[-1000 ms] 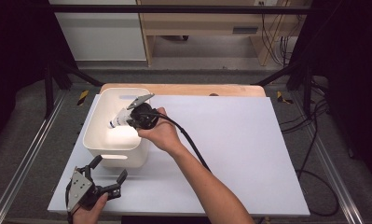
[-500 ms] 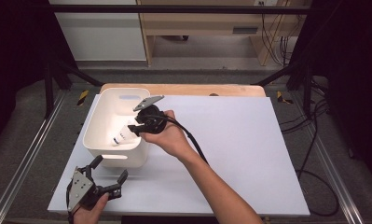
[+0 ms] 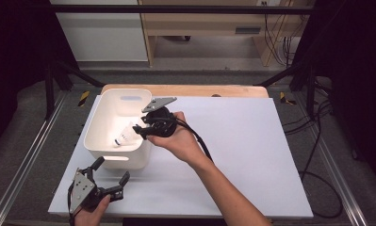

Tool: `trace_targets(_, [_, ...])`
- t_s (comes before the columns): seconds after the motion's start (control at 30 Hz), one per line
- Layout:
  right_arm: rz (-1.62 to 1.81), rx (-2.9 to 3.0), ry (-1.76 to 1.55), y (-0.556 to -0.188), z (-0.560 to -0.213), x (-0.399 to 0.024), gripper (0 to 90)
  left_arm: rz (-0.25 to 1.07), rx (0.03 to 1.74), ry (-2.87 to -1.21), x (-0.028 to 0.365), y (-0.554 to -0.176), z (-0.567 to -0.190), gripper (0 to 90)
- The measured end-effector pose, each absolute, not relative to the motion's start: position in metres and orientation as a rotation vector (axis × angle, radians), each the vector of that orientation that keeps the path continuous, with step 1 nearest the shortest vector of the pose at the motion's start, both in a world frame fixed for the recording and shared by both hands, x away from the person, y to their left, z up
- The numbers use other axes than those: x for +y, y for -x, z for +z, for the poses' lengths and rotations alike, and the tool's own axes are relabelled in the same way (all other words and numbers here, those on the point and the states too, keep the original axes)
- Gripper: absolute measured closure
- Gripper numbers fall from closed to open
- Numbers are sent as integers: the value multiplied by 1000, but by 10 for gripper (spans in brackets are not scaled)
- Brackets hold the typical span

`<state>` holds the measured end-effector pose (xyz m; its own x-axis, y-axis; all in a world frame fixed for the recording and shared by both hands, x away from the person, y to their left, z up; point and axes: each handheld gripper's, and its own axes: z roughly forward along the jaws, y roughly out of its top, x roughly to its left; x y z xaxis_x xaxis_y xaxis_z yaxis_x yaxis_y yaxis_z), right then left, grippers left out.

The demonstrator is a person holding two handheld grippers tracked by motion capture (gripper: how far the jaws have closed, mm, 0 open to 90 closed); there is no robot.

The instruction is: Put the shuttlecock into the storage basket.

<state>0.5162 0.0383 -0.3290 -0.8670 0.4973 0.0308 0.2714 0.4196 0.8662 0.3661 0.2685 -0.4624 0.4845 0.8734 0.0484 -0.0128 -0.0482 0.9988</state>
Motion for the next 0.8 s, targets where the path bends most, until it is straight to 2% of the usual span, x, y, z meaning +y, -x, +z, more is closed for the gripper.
trace_targets(0.8, [1425,2398,-717,-517,-322,15,501,862,805,-1444,268,-366,-463,9])
